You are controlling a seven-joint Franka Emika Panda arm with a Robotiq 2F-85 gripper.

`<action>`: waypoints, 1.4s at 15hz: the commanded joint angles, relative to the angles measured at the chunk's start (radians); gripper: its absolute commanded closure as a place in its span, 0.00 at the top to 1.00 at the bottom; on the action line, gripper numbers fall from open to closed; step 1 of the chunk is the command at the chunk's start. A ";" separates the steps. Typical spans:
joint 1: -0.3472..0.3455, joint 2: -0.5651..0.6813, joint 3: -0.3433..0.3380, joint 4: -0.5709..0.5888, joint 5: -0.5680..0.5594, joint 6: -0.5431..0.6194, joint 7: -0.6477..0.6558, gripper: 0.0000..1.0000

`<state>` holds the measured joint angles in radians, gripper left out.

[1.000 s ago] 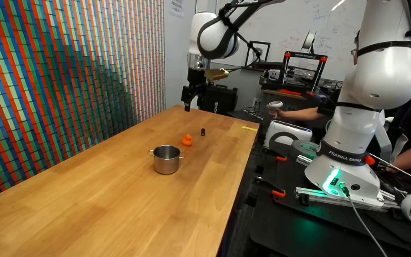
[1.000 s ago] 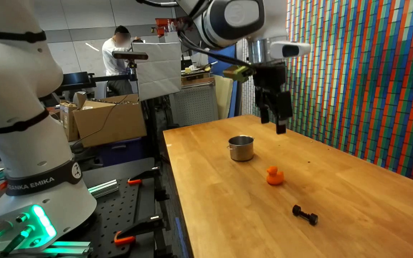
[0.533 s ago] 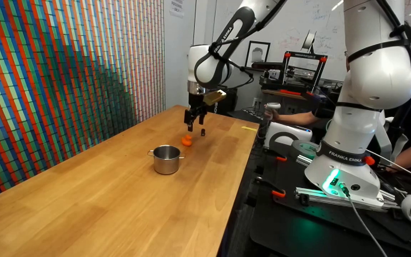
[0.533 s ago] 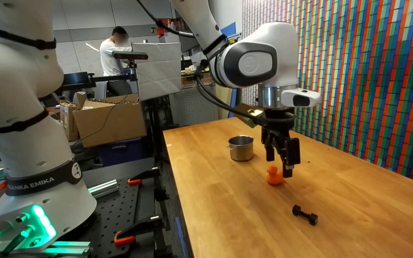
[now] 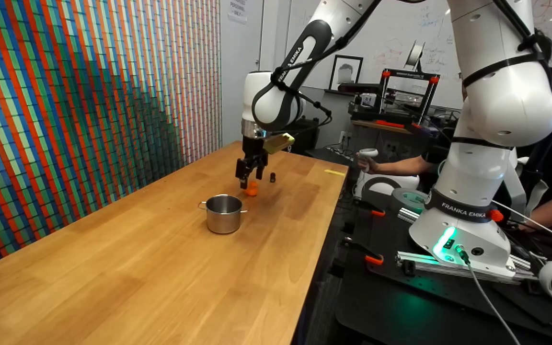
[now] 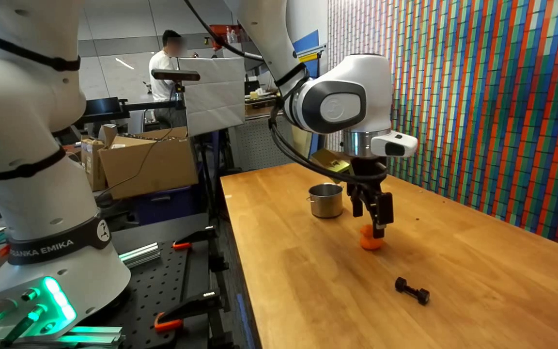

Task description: Put the orange rubber duck in the pot

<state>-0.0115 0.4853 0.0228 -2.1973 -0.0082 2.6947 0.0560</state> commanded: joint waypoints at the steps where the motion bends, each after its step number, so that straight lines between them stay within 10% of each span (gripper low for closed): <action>1: -0.007 0.050 -0.025 0.018 0.004 0.031 -0.018 1.00; 11: -0.013 0.115 -0.039 0.026 0.018 0.213 -0.007 0.20; 21: -0.021 -0.139 0.091 -0.016 0.222 -0.035 0.008 0.16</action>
<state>-0.0189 0.4299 0.0666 -2.1845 0.1370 2.7368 0.0612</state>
